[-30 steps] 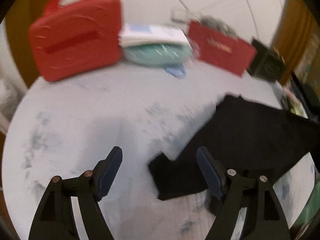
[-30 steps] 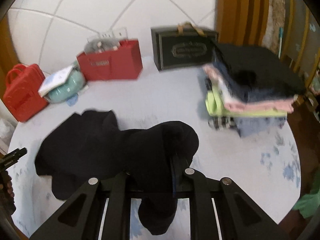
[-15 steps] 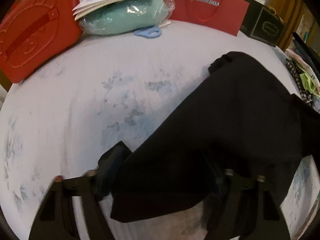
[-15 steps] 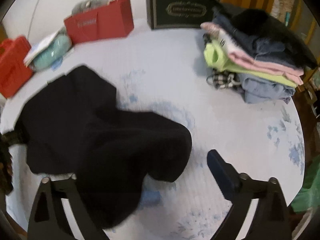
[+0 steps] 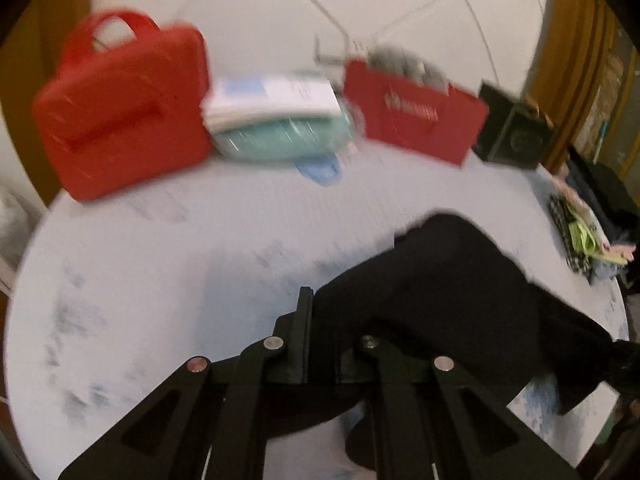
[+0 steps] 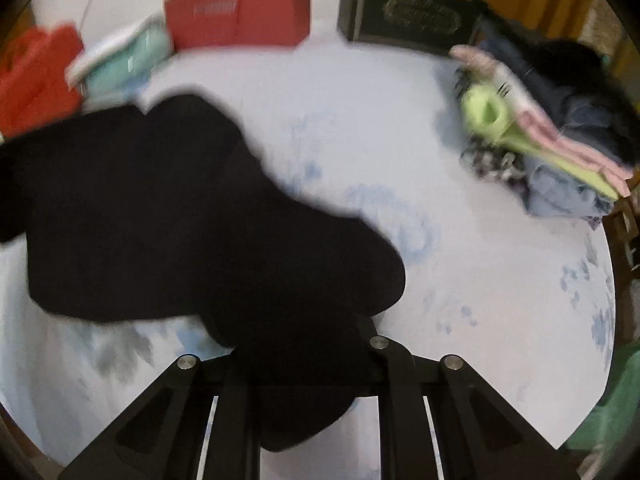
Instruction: Fold clothes
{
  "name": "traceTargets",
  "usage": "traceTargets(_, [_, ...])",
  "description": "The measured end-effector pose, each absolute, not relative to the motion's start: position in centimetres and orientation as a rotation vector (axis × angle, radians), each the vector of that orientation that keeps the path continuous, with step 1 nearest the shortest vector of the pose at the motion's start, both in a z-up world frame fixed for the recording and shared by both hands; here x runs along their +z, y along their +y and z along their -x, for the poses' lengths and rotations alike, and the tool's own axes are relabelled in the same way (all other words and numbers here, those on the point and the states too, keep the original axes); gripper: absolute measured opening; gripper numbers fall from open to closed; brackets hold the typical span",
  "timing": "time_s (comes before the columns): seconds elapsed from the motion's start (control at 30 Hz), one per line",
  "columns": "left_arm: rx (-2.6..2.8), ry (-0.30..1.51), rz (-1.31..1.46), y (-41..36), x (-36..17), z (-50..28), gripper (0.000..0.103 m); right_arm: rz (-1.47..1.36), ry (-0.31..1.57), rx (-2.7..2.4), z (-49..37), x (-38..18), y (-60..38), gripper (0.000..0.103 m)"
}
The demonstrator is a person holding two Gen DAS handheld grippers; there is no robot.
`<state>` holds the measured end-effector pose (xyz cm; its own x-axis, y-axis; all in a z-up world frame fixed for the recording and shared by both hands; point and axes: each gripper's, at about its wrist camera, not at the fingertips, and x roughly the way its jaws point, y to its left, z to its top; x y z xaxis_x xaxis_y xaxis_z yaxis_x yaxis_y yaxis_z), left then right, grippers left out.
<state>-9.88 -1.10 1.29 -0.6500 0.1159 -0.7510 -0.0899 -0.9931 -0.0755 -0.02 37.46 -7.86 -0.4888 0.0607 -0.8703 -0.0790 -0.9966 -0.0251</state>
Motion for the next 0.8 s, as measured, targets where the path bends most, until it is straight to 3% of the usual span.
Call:
traceTargets(0.3, [2.933, -0.12, 1.027, -9.6, 10.9, 7.3, 0.006, 1.055, 0.007, 3.064, -1.4, 7.5, 34.3, 0.014])
traceTargets(0.6, [3.03, -0.186, 0.768, -15.1, 21.1, 4.0, 0.006, 0.762, 0.03, 3.346, -2.9, 17.8, 30.1, 0.017])
traceTargets(0.63, [3.038, -0.178, 0.77, -15.6, 21.6, 4.1, 0.009, 0.757, 0.035, 3.368, -3.2, 18.3, 30.0, 0.019])
traceTargets(0.7, [3.053, -0.152, 0.802, -16.0, 21.5, 5.2, 0.009, 0.818, 0.042, 3.372, -3.1, 18.5, 29.8, 0.034])
traceTargets(0.73, [3.058, -0.135, 0.836, -16.1, 20.9, 6.2, 0.01, 0.861, 0.032, 3.356, -2.6, 18.0, 29.7, 0.05])
traceTargets(0.8, [3.055, -0.108, 0.959, -16.4, 18.7, 9.3, 0.011, 0.975, -0.004, 3.293, -1.0, 16.4, 29.4, 0.06])
